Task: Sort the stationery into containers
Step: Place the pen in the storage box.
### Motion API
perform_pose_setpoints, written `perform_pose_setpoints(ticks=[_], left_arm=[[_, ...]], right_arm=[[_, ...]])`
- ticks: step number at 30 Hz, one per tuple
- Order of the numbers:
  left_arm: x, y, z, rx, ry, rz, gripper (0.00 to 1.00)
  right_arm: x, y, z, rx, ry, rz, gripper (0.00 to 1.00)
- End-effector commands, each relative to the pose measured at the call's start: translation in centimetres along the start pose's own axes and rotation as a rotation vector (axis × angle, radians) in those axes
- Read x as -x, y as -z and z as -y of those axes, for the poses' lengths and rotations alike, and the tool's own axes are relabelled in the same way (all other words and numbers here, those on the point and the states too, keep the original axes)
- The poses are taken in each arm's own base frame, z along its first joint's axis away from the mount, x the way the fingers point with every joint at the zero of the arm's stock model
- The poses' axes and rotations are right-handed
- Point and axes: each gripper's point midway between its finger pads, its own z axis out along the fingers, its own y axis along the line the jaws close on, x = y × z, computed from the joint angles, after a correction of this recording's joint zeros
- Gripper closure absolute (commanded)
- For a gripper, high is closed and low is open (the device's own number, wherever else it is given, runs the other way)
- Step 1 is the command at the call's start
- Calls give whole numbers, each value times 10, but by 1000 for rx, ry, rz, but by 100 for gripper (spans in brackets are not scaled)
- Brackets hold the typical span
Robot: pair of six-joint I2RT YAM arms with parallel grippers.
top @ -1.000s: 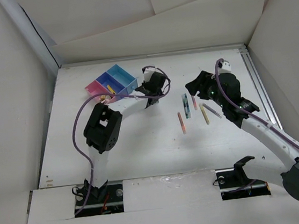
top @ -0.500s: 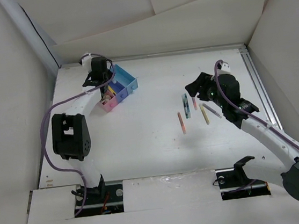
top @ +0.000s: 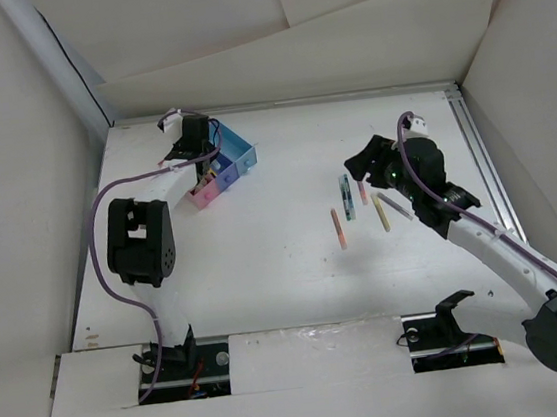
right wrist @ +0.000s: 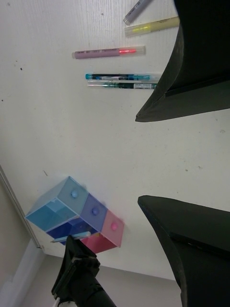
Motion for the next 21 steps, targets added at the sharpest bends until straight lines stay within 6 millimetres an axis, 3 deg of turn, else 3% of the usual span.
perform_pose_setpoints(ticks=[1, 4, 10, 13, 17, 18, 21], left_arm=[[25, 2, -1, 22, 13, 82, 91], [24, 0, 3, 18, 12, 74, 87], [26, 2, 6, -2, 19, 80, 58], [33, 12, 9, -34, 23, 101, 55], [42, 36, 26, -102, 35, 127, 55], [33, 52, 38, -127, 0, 130, 60], [10, 82, 64, -208, -56, 137, 65]], right_arm=[[4, 1, -9, 30, 16, 23, 31], [6, 0, -7, 17, 25, 32, 31], [5, 2, -6, 18, 25, 34, 31], [-3, 4, -4, 19, 28, 20, 32], [-6, 10, -3, 11, 22, 15, 58], [-9, 14, -5, 22, 16, 12, 78], [-22, 22, 8, -31, 17, 1, 100]])
